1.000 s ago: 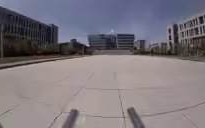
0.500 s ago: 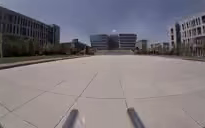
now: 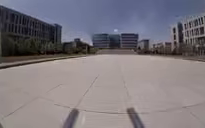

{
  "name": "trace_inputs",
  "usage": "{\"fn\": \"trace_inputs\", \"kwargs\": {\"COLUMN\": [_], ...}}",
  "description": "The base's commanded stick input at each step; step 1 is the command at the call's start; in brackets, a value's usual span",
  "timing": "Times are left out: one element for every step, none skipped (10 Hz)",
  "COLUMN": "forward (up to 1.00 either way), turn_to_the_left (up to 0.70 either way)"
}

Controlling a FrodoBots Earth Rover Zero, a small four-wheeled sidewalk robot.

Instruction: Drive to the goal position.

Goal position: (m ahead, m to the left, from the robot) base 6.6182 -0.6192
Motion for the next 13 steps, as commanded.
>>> {"fn": "trace_inputs", "kwargs": {"forward": [0.7,0.7,0.7,0.7,0.7,0.7,0.7,0.7,0.7,0.7,0.7,0.7,0.7], "turn_to_the_left": [0.0,0.0,0.0,0.0,0.0,0.0,0.0,0.0,0.0,0.0,0.0,0.0,0.0]}}
